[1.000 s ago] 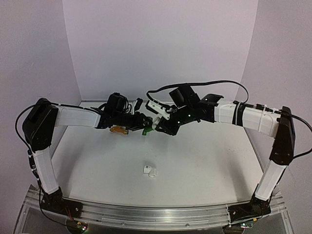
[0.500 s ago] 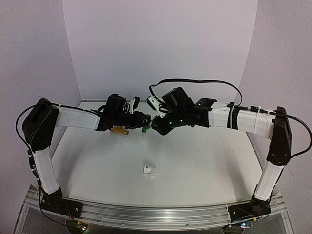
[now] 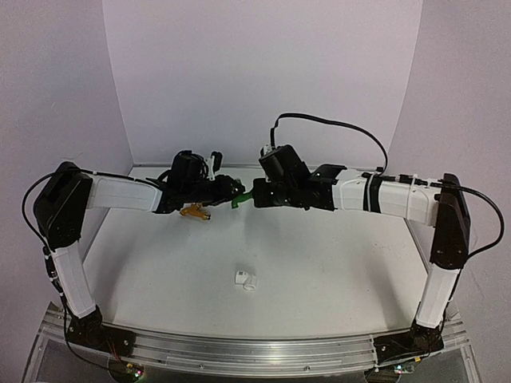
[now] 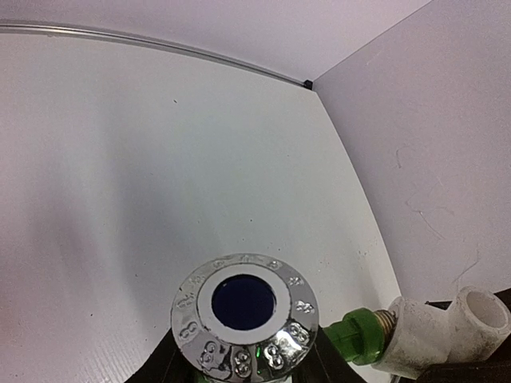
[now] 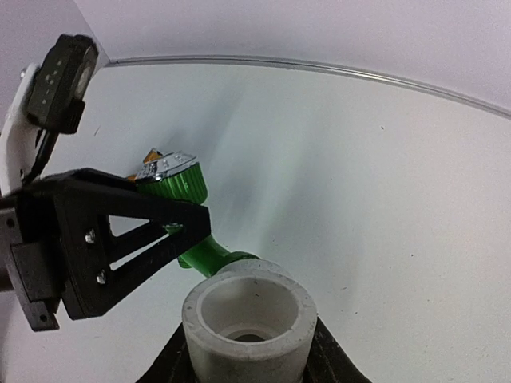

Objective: Install the water faucets
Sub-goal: Install the adaptor on the water faucet.

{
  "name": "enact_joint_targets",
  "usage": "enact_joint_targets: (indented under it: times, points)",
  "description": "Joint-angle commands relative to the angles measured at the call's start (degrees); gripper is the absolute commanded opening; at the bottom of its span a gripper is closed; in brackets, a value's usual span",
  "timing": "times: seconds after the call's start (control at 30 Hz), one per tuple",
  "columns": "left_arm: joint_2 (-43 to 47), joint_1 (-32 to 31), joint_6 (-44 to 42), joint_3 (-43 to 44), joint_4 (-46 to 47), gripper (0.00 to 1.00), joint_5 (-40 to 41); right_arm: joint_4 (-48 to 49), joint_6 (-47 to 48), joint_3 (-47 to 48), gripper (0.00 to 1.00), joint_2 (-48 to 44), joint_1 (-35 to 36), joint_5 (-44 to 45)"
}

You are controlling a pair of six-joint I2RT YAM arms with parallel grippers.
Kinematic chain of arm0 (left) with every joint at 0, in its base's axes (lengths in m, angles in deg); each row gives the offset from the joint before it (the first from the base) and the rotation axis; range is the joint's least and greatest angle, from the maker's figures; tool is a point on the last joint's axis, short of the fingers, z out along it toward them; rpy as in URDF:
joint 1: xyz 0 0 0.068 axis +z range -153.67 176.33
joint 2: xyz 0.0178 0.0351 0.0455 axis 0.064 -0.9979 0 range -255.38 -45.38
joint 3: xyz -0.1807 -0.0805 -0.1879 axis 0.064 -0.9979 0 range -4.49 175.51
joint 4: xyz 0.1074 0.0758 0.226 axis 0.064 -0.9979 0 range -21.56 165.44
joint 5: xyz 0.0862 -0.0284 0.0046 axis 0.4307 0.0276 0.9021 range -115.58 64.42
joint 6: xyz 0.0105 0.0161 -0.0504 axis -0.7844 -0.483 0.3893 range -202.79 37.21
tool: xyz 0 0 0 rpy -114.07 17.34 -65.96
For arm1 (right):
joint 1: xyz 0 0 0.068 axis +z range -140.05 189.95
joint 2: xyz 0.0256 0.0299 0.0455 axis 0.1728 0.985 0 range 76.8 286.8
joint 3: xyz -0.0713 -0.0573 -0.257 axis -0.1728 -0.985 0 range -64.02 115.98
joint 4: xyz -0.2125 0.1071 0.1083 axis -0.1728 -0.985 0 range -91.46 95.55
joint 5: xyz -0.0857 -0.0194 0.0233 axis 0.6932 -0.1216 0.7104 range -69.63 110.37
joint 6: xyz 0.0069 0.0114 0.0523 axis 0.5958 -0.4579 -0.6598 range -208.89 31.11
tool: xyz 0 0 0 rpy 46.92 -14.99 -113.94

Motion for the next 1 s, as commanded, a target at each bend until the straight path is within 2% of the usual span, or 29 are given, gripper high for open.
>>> enact_joint_targets:
  times: [0.0, 0.23, 0.5, 0.63, 0.7, 0.8, 0.97]
  points:
    - [6.4, -3.2, 1.4, 1.6, 10.0, 0.0, -6.6, 2.2, -11.2, 2.2, 0.0, 2.8, -1.4, 1.5]
    - [6.2, -3.3, 1.3, 0.5, 11.8, 0.0, -7.7, 9.5, -12.0, -1.5, 0.0, 0.2, -2.1, -6.3]
    - [7.0, -3.4, 1.3, -2.6, 16.5, 0.0, -7.8, 12.0, -21.1, -4.5, 0.0, -1.8, -5.1, -14.4]
    - [7.1, -3.1, 3.4, -2.9, 16.6, 0.0, -7.0, 14.2, -22.2, -6.4, 0.0, -4.0, -7.1, -18.3]
    - [6.3, -1.8, 7.2, -2.7, 15.7, 0.0, -8.0, 14.8, -19.0, -7.2, 0.0, -5.6, -7.9, -20.2]
    - [4.7, 0.7, 12.6, -2.3, 12.9, 0.0, -11.6, 14.8, -8.5, -8.3, 0.0, -8.2, -9.5, -24.5]
    - [4.0, 3.7, 15.7, -1.8, 8.3, 0.0, -18.2, 14.8, 9.3, -9.9, 0.0, -11.3, -16.3, -39.3]
